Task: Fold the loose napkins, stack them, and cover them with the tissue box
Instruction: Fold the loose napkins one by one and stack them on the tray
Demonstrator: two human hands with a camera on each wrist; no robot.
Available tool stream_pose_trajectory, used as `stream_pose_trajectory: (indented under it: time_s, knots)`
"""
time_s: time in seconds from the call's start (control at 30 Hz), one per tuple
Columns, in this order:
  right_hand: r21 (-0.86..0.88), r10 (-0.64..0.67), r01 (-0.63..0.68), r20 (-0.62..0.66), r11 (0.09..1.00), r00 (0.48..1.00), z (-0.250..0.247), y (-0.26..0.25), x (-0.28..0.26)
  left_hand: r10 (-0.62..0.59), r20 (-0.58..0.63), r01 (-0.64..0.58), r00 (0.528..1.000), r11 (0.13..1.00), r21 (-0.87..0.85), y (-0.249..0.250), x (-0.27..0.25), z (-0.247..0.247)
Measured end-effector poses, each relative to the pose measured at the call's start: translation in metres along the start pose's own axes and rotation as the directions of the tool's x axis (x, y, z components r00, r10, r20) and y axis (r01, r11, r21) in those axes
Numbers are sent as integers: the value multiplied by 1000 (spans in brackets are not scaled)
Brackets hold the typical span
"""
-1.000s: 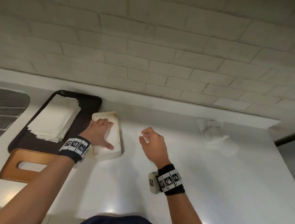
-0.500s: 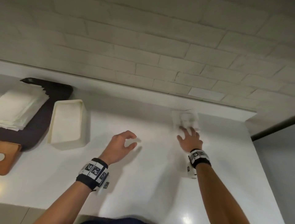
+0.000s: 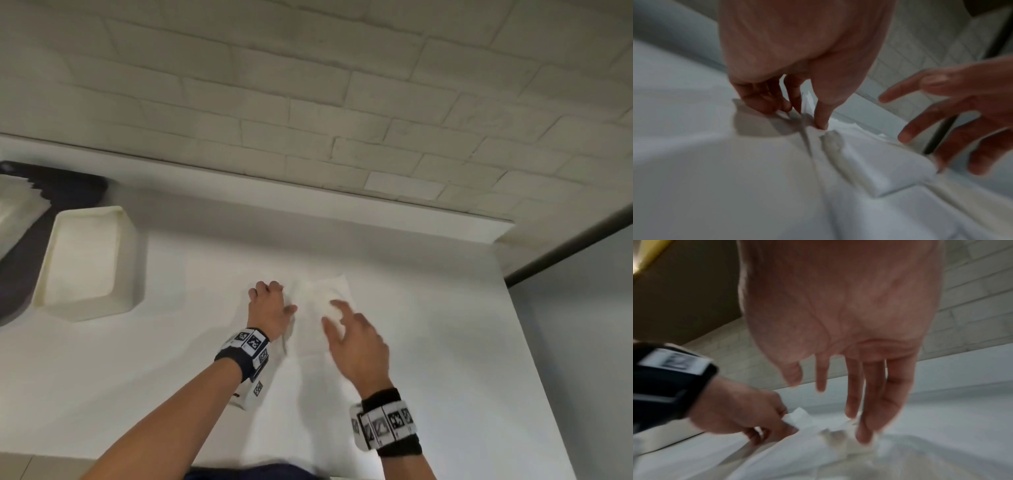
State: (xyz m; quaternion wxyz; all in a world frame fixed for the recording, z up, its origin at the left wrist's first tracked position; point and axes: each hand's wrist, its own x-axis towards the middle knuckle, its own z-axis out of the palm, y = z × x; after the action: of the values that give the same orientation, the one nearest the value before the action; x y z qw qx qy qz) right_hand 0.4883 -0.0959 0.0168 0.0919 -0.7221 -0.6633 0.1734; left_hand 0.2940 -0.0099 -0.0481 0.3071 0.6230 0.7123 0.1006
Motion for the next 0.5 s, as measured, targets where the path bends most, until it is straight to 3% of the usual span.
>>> stream_pose_trajectory:
  time_s: [0.07, 0.1, 0.23, 0.33, 0.37, 0.43, 0.47, 0.5]
  knots:
    - [69, 145, -134, -206, 989, 968, 2, 13, 33, 24, -19, -27, 1000, 988, -153, 2, 1, 1]
    - [101, 220, -202, -222, 974, 950, 6, 18, 49, 27, -40, -36, 999, 971, -236, 1, -1, 0]
    - [73, 334, -333, -7, 940, 943, 37, 24, 96, -25, -117, -30, 993, 894, -446, 0, -10, -19]
    - [264, 281, -284, 51, 922, 958, 44, 18, 107, -36, -191, -77, 981, 828, -555, 0, -14, -40]
    - [407, 239, -234, 39, 883, 970, 40, 17, 106, -44, -220, -99, 975, 795, -598, -1, -16, -47]
    - [743, 207, -132, -9, 656, 978, 19, 13, 98, -51, -270, -150, 962, 725, -673, -6, -18, -61]
    - [840, 206, -81, -37, 536, 978, 8, 12, 93, -42, -286, -176, 957, 701, -691, -9, -19, -67]
    - [881, 211, -31, -79, 473, 974, -4, 9, 90, -33, -307, -200, 951, 691, -694, -12, -18, -72]
